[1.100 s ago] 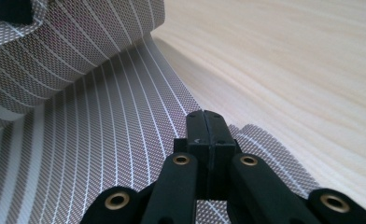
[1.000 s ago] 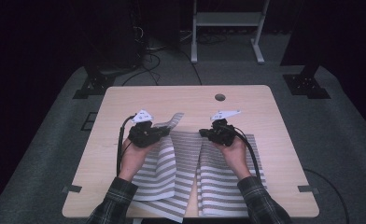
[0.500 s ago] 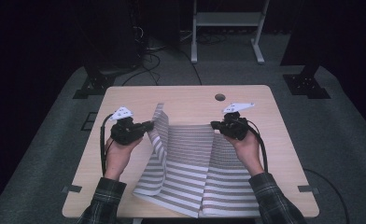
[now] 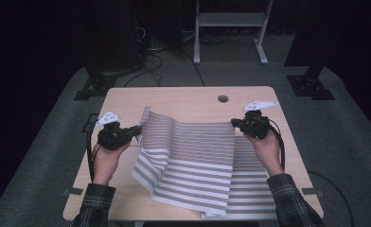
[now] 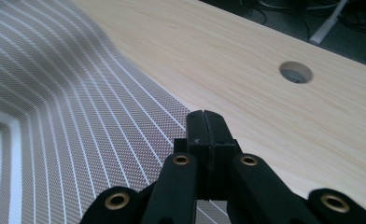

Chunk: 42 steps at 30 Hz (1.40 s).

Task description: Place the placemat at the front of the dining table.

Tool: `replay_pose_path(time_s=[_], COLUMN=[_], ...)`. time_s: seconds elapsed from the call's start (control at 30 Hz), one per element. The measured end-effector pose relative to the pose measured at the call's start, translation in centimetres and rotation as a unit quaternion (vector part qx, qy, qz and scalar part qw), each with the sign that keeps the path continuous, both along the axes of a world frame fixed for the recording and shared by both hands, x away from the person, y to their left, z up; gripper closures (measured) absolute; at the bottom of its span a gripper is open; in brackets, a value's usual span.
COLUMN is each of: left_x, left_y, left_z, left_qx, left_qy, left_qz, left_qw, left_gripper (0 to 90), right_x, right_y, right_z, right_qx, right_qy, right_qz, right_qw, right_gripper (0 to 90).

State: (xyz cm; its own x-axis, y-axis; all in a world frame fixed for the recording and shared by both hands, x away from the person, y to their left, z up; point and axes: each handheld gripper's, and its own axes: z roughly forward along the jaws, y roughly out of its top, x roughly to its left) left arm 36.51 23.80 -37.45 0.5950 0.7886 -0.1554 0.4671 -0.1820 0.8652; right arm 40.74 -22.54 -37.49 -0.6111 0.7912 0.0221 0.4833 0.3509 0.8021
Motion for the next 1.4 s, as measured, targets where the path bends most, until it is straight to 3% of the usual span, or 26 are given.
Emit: replay_pose_path(time_s=[0.17, 0.3, 0.5, 0.6, 0.73, 0.97, 1.07, 1.2, 1.27, 1.4], left_x=[-0.3, -0.5, -0.3, 0.0, 0.0, -0.1, -0.5, -1.4, -1.6, -3.4], left_y=[0.6, 0.3, 0.0, 0.4, 1.2, 1.8, 1.4, 0.6, 0.4, -0.6], left_z=[-1.1, -2.3, -4.1, -4.5, -4.4, -4.3, -4.2, -4.4, -4.4, -4.5], left_qx=[0.016, 0.028, 0.051, 0.049, 0.041, 0.037, 0.036, 0.044, 0.047, 0.046], left_qy=[0.016, 0.031, 0.046, 0.050, 0.045, 0.041, 0.041, 0.043, 0.045, 0.045], left_qz=[-0.001, -0.013, -0.021, -0.012, -0.002, 0.007, 0.000, -0.015, -0.020, -0.042], left_qw=[0.9997, 0.9991, 0.9974, 0.9974, 0.9981, 0.9985, 0.9985, 0.9980, 0.9977, 0.9970], left_gripper=[84.6, 84.3, 81.9, 76.7, 65.0, 54.7, 44.8, 33.1, 27.4, 18.8], right_x=[0.3, 0.7, 1.7, 1.9, 1.9, 1.5, 0.7, -0.7, -1.1, -3.6], right_y=[-2.6, -3.4, -3.2, -2.8, -2.4, -2.3, -2.6, -3.0, -3.0, -3.5], right_z=[-0.2, -0.8, -2.3, -2.9, -3.1, -3.0, -2.8, -3.0, -3.1, -3.3], right_qx=[0.006, -0.002, -0.014, -0.015, -0.014, -0.012, 0.003, 0.011, 0.013, 0.020], right_qy=[0.004, 0.011, 0.019, 0.019, 0.012, 0.013, 0.010, 0.014, 0.013, 0.009], right_qz=[-0.022, -0.031, -0.036, -0.036, -0.034, -0.029, -0.029, -0.025, -0.024, -0.007], right_qw=[0.9997, 0.9995, 0.9991, 0.9991, 0.9992, 0.9994, 0.9995, 0.9995, 0.9996, 0.9997], right_gripper=[90.0, 90.0, 90.0, 89.3, 73.9, 61.2, 52.6, 50.5, 50.6, 60.5])
